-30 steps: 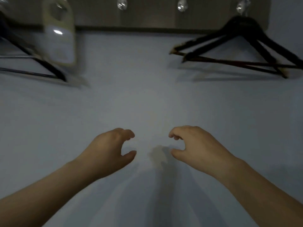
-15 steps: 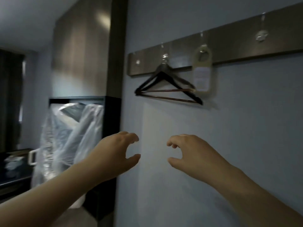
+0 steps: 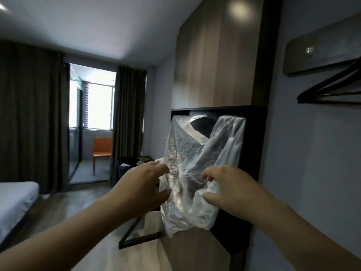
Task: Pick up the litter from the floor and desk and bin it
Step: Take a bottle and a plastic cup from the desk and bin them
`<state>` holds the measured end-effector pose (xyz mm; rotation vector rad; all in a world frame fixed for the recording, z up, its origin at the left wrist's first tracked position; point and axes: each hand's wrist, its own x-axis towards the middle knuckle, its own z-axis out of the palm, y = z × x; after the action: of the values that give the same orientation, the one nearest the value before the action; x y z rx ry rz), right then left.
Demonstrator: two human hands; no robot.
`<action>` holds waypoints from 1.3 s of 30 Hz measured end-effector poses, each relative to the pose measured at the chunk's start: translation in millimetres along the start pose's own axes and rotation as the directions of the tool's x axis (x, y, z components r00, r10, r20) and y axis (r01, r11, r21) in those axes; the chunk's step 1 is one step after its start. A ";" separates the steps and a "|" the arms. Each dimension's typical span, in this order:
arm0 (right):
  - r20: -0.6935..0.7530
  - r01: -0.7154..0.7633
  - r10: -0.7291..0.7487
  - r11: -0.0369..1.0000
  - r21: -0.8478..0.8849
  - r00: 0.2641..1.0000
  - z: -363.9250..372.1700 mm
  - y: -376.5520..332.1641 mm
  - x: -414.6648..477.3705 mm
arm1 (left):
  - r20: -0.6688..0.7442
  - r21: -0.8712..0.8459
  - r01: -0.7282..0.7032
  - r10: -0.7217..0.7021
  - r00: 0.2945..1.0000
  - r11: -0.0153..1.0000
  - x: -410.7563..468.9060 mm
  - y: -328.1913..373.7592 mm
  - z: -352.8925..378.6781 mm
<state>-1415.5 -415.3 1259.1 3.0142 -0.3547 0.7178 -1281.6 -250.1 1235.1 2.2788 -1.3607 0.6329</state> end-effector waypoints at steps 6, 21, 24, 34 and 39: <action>0.048 0.109 -0.111 0.993 0.041 0.993 59.3 -16.4 76.9 | -0.003 0.096 0.129 -0.129 0.992 0.987 7.2 -73.9 22.3; 0.063 0.284 -0.292 0.952 0.114 0.954 176.1 41.5 290.3 | -0.024 0.168 0.294 -0.294 0.955 0.941 143.2 -206.6 105.2; 0.090 0.290 -0.303 0.948 0.131 0.949 206.1 44.0 328.7 | -0.010 0.173 0.316 -0.319 0.948 0.933 165.9 -241.4 125.3; 0.082 0.298 -0.309 0.946 0.125 0.947 306.6 10.7 481.2 | -0.006 0.193 0.309 -0.314 0.949 0.931 239.9 -405.3 172.0; 0.069 0.281 -0.289 0.954 0.101 0.955 346.7 -23.9 572.1 | -0.001 0.200 0.306 -0.312 0.950 0.931 284.1 -507.6 174.1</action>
<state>-760.1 -540.6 1205.9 3.0893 0.1163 0.6004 -680.1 -324.3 1198.3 2.5983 -0.9536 0.6527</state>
